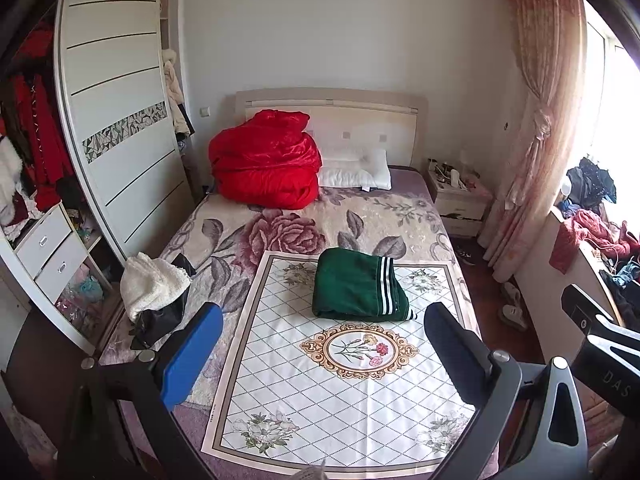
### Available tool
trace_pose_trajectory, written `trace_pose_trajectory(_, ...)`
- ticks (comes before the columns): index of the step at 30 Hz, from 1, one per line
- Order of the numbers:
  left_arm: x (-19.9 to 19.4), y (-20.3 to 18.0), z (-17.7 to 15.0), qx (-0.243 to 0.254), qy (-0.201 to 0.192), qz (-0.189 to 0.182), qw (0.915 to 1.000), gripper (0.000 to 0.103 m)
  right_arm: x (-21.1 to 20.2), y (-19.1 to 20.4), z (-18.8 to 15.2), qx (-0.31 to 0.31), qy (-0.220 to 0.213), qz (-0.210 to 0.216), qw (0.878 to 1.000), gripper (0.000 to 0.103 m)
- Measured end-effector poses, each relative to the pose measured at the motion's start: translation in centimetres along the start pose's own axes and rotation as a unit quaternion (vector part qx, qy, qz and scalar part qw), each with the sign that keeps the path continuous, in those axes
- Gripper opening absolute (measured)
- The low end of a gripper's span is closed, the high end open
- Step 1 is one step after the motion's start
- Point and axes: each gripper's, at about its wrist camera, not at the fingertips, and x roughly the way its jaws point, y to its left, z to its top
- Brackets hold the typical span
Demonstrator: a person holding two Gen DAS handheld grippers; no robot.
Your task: Fold large clothes
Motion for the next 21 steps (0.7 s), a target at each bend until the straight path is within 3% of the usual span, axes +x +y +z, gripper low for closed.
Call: trace_pose_trajectory(21,-1.7,-0.6,-0.7,0.001,-0.004,0.01,0.9999,0.103,0.3,-1.3,1.3,-0.012,-0.009,0.027,1.0,0.103)
